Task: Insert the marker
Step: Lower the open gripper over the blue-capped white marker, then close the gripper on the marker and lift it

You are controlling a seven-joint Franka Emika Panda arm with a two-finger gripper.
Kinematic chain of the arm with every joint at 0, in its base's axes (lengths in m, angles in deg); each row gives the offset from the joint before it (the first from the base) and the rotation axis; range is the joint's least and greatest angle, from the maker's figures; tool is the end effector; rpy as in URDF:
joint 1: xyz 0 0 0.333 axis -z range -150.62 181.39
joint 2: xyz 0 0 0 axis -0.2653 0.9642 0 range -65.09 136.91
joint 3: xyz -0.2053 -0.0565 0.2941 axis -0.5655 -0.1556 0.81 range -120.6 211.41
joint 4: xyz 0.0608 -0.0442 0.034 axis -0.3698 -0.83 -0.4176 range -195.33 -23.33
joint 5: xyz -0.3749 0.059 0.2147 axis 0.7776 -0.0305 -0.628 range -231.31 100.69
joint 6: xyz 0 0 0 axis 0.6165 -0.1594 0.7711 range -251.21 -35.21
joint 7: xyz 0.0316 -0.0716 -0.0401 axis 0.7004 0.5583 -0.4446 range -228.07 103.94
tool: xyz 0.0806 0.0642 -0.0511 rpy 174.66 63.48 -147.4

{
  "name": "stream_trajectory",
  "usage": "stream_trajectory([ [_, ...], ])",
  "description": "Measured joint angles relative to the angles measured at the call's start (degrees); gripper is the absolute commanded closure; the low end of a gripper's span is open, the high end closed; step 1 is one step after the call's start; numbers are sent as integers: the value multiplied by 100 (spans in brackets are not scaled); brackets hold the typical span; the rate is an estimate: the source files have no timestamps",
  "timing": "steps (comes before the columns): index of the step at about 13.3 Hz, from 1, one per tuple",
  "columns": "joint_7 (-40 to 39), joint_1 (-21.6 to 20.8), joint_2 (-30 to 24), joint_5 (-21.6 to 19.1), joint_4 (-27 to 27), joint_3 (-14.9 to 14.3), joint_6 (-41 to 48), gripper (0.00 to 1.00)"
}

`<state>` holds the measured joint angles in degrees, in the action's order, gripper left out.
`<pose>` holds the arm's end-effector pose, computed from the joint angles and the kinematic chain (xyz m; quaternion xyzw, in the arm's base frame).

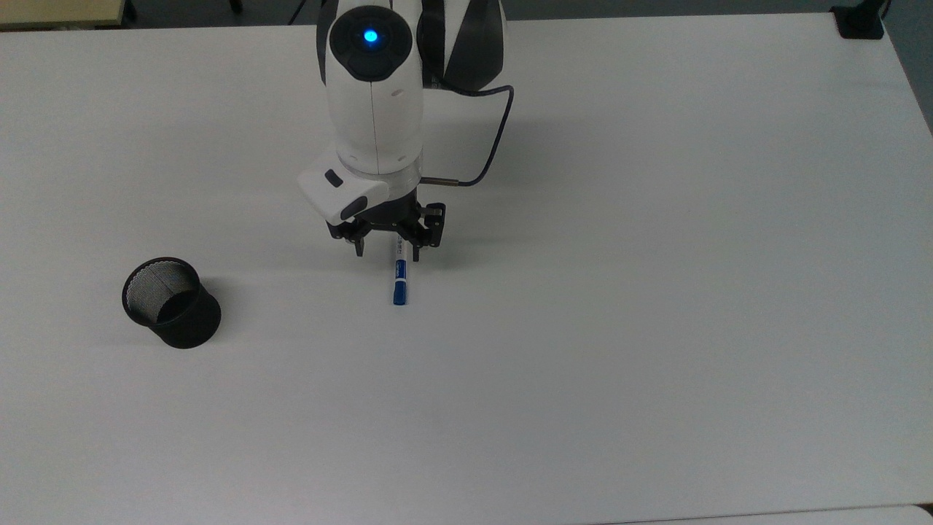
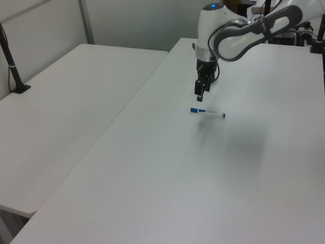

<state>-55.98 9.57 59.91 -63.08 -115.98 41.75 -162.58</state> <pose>0.7317 0.0313 0.3788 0.9981 -0.0200 0.0521 0.0254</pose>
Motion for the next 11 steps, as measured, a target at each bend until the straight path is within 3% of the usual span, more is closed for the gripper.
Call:
stream_trajectory([
  [4, 4, -28, 256, 0, 5, 0, -334, 37],
  [6, 40, -47, 380, 0, 8, 2, -408, 46],
  [11, 412, -169, 585, 167, 12, 15, -490, 81],
])
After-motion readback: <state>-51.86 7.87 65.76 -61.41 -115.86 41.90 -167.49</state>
